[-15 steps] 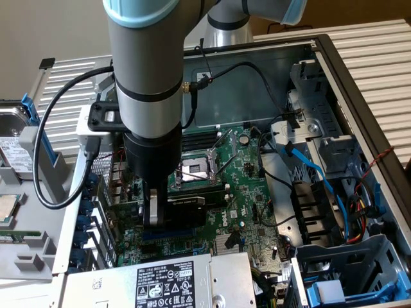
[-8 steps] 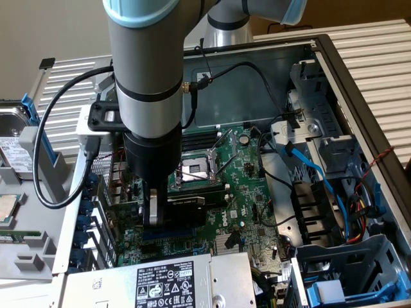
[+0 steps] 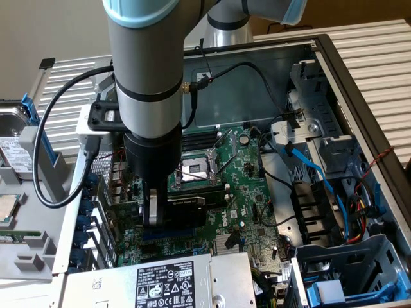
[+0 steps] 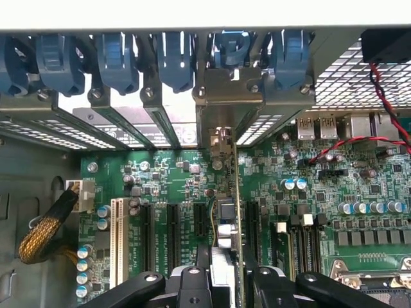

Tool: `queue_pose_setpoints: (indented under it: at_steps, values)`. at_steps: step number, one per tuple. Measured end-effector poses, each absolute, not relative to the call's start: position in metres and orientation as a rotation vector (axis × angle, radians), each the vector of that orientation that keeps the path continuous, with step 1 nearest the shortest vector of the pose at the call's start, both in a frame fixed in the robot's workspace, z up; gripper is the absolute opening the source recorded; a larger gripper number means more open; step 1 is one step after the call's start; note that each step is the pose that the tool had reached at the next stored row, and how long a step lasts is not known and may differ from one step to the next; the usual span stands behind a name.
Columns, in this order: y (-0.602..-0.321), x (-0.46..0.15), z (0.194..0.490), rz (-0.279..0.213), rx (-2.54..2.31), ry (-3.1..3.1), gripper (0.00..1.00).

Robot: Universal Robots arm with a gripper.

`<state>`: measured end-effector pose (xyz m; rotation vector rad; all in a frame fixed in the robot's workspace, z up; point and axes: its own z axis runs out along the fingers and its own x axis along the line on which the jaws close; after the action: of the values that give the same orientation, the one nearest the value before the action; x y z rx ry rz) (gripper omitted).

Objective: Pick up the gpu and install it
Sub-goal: 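Insert the gpu into the slot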

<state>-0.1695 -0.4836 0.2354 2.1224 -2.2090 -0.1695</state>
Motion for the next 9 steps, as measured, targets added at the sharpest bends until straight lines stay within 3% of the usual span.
queue_pose_setpoints:
  at_steps: [9]
  values:
    - [-0.4840, -0.1694, 0.2367, -0.171, 2.123, -2.209, 0.29]
